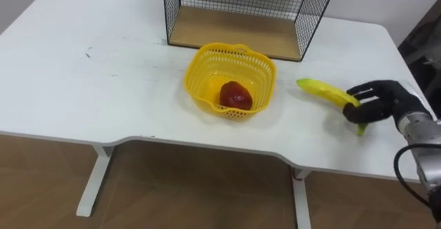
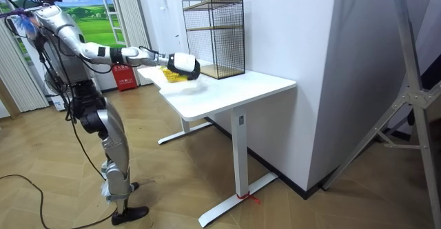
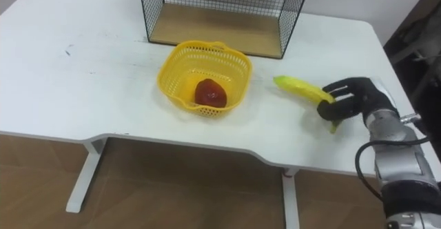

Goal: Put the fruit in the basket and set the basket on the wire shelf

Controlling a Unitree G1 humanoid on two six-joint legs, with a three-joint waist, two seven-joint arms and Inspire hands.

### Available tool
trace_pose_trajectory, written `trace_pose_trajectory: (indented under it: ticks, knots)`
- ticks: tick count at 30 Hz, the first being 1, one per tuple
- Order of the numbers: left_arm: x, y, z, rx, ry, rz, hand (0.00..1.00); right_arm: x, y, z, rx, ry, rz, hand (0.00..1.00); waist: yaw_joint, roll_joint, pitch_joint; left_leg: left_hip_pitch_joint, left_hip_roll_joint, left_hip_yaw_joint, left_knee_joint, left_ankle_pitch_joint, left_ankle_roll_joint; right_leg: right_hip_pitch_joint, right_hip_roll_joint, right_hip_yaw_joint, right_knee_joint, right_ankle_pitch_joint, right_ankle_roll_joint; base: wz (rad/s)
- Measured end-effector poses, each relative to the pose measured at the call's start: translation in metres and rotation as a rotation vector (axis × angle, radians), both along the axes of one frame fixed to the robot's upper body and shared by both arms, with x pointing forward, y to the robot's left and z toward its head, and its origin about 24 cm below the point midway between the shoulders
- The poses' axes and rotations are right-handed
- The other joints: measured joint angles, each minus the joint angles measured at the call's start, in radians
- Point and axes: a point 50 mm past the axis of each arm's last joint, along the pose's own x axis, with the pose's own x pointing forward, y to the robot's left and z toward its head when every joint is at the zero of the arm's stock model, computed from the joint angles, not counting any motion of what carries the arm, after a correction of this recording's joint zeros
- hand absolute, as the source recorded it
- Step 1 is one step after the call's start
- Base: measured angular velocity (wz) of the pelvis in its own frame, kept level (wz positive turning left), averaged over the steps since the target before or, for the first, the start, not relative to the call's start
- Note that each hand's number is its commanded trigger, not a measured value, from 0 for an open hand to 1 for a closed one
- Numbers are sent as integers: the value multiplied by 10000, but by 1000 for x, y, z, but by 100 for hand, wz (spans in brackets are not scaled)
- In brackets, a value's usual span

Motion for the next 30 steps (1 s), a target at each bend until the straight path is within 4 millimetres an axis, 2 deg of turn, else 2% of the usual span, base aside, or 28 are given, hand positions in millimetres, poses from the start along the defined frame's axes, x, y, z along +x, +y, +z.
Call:
trace_pose_trajectory:
  ticks: [3,6,12,19,24,30]
  knots:
    - [-4,0,0,2,83,25,0,5,13,25,-266,-1240,508,100,31,-24,-3,31,3,14,38,1,2,8,-1,26,3,-1,1,-2]
    - [-5,0,0,57,104,-21,0,5,22,38,-431,-2012,914,100,37,-46,-6,33,15,13,64,1,1,12,5,46,4,0,2,2]
    - [-3,1,0,172,-43,-5,0,2,39,48,-434,-2664,1434,100,70,60,57,11,33,57,-79,0,0,-17,-5,11,11,0,2,1]
    - [-5,-3,-2,99,37,-107,0,2,51,64,-755,-3332,1921,100,83,80,46,-72,33,123,-69,3,-4,-113,6,35,21,0,1,0]
    - [1,-4,0,126,-213,-203,0,-1,78,82,-901,-4089,3078,100,53,90,19,-299,49,71,90,11,2,-356,-28,4,89,0,1,2]
    - [7,-4,0,248,-487,-243,0,-3,93,91,-1071,-4496,3841,100,173,86,19,-279,39,12,74,34,39,-356,-85,4,151,0,2,1]
